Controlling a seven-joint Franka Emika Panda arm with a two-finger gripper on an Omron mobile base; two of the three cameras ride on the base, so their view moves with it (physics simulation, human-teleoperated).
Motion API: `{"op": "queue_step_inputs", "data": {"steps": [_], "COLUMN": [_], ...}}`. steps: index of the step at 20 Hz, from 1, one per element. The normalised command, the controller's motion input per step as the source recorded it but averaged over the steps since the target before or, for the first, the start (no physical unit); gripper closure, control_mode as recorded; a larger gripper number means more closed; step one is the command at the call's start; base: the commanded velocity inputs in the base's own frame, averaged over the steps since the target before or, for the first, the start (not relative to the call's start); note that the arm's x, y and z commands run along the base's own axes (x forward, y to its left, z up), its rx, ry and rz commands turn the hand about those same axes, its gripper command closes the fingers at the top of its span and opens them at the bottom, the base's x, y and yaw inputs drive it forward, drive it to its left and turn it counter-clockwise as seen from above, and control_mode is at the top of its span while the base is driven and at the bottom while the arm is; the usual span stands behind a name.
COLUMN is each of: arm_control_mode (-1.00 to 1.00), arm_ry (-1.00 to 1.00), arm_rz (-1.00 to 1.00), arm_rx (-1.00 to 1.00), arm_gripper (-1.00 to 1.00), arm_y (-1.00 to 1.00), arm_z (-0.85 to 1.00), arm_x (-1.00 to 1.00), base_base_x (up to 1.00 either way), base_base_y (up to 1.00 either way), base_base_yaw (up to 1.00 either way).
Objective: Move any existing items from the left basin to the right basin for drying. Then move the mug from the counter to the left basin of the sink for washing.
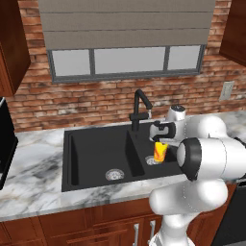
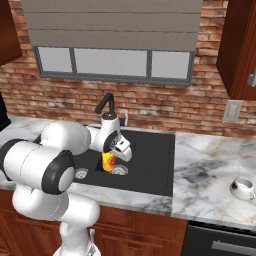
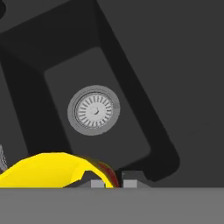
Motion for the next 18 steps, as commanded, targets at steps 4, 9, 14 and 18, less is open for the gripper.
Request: {"op": "queue_step_inputs", "data": {"steps": [4,9,14,18], "arm_control_mode": [-1.00,-1.00,-1.00,-1.00], "arm_ry": [0.00,-0.04,-0.08,-0.07], "arm_rz": [0.00,0.00,0.00,0.00], "arm_rx": [0.00,0.00,0.00,0.00], "arm_gripper": [1.00,1.00,1.00,1.00], "arm_y": [0.00,0.00,0.00,0.00], "arm_z": [-0.22,-0.18,-0.09,-0.21], "arm_x": [0.12,-0.01,-0.12,0.00], "base_base_x": [0.00,0.00,0.00,0.00], "base_base_y": [0.00,0.00,0.00,0.00], "base_base_yaw": [0.00,0.00,0.00,0.00]}}
